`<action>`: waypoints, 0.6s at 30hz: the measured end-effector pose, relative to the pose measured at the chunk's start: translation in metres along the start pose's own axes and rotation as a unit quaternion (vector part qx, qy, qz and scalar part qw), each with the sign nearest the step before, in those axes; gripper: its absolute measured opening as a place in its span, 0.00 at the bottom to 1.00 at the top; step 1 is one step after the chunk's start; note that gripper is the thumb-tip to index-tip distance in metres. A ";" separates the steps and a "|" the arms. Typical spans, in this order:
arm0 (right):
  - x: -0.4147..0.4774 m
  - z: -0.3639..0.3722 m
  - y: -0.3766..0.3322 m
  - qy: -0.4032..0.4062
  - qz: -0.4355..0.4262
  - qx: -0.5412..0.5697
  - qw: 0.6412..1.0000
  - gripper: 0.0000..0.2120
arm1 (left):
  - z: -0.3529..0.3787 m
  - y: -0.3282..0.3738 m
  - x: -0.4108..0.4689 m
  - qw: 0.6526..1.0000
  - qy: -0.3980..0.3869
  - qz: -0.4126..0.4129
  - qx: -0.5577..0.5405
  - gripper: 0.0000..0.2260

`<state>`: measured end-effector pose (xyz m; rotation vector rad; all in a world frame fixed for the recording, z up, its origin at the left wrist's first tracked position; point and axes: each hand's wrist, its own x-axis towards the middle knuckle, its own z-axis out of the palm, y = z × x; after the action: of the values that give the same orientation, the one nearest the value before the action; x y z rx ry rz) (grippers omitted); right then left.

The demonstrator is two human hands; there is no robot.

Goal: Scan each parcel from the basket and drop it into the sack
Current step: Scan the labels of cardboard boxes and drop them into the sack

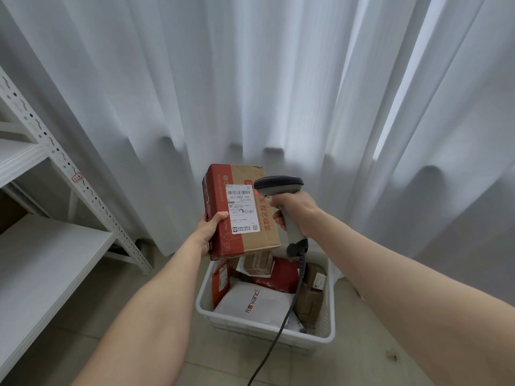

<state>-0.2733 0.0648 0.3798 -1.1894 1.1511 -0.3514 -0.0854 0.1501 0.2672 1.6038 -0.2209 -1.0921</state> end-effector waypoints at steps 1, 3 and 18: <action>0.000 0.001 0.000 0.001 0.000 -0.002 1.000 0.06 | -0.001 0.000 0.000 1.000 0.000 0.000 0.002 0.24; 0.000 0.002 0.000 0.005 -0.002 -0.011 1.000 0.06 | -0.003 0.001 0.000 1.000 0.000 -0.001 0.002 0.24; 0.006 0.014 -0.005 -0.004 -0.008 -0.007 1.000 0.08 | -0.013 0.005 0.002 1.000 -0.003 -0.013 0.000 0.25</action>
<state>-0.2573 0.0655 0.3803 -1.2119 1.1395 -0.3504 -0.0727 0.1558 0.2698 1.6067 -0.2038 -1.1181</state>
